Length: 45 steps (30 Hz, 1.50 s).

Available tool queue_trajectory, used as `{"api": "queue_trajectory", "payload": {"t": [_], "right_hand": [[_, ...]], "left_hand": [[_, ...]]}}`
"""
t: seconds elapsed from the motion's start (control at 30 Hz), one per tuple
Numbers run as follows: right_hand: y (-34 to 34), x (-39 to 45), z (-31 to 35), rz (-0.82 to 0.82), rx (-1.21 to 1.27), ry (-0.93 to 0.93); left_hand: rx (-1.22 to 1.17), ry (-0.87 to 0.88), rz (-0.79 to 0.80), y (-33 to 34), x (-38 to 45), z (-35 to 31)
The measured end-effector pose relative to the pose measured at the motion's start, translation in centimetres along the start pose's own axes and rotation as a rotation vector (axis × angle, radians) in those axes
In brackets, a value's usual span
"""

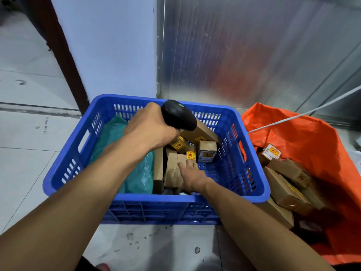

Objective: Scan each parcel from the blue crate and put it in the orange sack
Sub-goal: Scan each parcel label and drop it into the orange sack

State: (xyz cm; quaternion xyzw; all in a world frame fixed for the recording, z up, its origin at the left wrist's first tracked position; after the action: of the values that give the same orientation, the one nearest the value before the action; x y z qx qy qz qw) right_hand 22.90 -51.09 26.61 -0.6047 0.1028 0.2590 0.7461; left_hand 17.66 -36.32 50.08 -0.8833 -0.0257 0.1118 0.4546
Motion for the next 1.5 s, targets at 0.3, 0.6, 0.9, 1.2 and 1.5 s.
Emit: {"api": "queue_trajectory", "payload": {"t": [0.3,0.6,0.9,1.2,1.5], "right_hand": [[3.0,7.2,1.1,0.033,-0.273,-0.043],[4.2,10.7,0.7,0.129,-0.325,-0.036],[2.3,8.6,-0.1,0.102,-0.263,-0.089],[-4.1,2.6,-3.1,0.020,-0.013,-0.044],[-9.8,-3.9,-7.4,-0.128,0.165,0.101]], "left_hand": [[-0.025,0.026,-0.048,0.6,2.3,1.3],[-0.019,0.091,-0.030,1.8,3.1,1.0],[-0.044,0.125,-0.036,1.1,3.0,0.7],[-0.010,0.116,-0.074,0.8,2.6,0.5],[0.050,0.160,-0.030,1.5,0.9,-0.6]]}}
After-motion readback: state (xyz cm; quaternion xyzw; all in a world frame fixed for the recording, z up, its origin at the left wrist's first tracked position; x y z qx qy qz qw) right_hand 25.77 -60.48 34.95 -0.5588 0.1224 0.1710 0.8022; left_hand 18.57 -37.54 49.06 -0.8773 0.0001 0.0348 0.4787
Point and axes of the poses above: each hand's wrist, its own x-axis towards the middle knuckle, its own y-axis out of the palm, z = x × y, the point moved 1 cm from there along x, towards the middle knuckle, and after that the axes turned 10 degrees about x, right-handed, at the moved point
